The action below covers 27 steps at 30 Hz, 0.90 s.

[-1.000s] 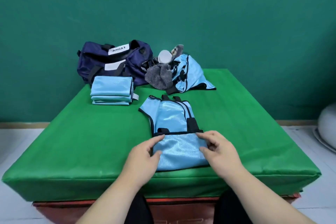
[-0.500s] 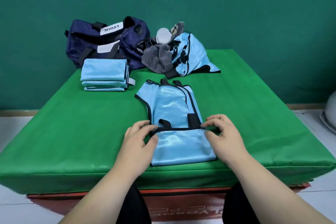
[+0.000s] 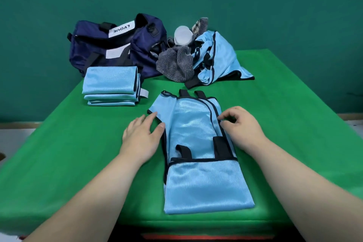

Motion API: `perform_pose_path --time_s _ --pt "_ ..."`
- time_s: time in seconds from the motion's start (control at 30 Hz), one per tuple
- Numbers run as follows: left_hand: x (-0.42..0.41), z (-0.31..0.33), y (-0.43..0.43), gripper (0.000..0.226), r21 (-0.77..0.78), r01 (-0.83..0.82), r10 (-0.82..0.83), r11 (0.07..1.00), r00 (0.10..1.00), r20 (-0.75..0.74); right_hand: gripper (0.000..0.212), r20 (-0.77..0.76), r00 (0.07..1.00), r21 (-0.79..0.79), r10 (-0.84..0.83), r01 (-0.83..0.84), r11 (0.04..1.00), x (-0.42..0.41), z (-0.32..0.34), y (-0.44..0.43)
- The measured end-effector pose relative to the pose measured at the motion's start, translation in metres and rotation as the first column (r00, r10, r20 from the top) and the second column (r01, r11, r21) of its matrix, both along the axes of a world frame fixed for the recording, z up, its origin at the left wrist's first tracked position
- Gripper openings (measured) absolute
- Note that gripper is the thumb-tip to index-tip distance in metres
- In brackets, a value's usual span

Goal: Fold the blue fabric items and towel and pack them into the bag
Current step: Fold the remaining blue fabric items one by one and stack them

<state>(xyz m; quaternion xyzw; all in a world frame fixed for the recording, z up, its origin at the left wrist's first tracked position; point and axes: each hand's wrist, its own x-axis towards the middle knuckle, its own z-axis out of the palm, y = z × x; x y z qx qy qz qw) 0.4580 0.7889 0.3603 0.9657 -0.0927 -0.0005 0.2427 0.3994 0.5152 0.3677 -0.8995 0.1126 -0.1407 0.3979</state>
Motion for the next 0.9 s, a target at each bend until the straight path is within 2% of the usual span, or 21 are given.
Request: perform_pose_path --time_s 0.17,0.37,0.53,0.67,0.73,0.8,0.9 --pt "0.034 -0.001 -0.004 0.062 0.016 -0.028 0.028 0.999 0.999 0.019 0.011 -0.01 1.0 -0.048 0.029 -0.029 0.998 0.036 -0.001 -0.004" --pt "0.045 -0.001 -0.011 0.046 -0.006 -0.063 0.063 0.998 0.994 0.091 0.015 0.089 0.996 0.008 -0.014 0.013 1.0 0.036 -0.009 -0.006" --pt "0.044 -0.002 -0.008 0.034 -0.211 0.007 0.024 0.978 0.989 0.146 0.017 0.093 0.995 0.016 -0.022 0.021 1.0 0.038 -0.01 -0.005" --pt "0.03 0.02 -0.028 0.03 -0.46 0.077 -0.014 0.885 0.99 0.138 0.019 0.112 0.993 0.045 -0.038 0.033 0.998 0.037 -0.01 -0.006" --pt "0.022 0.038 -0.05 0.029 -0.541 0.17 -0.104 0.824 0.983 0.151 0.018 0.124 0.991 0.069 -0.048 0.04 0.997 0.037 -0.01 -0.006" --pt "0.014 0.051 -0.077 0.029 -0.581 0.288 -0.285 0.761 0.953 0.098 0.015 0.15 0.986 0.111 -0.073 0.057 0.992 0.036 -0.01 -0.008" --pt "0.006 0.052 -0.1 0.027 -0.653 0.384 -0.56 0.653 0.825 -0.075 0.024 0.191 0.973 0.241 -0.128 0.08 0.967 0.034 -0.01 -0.009"
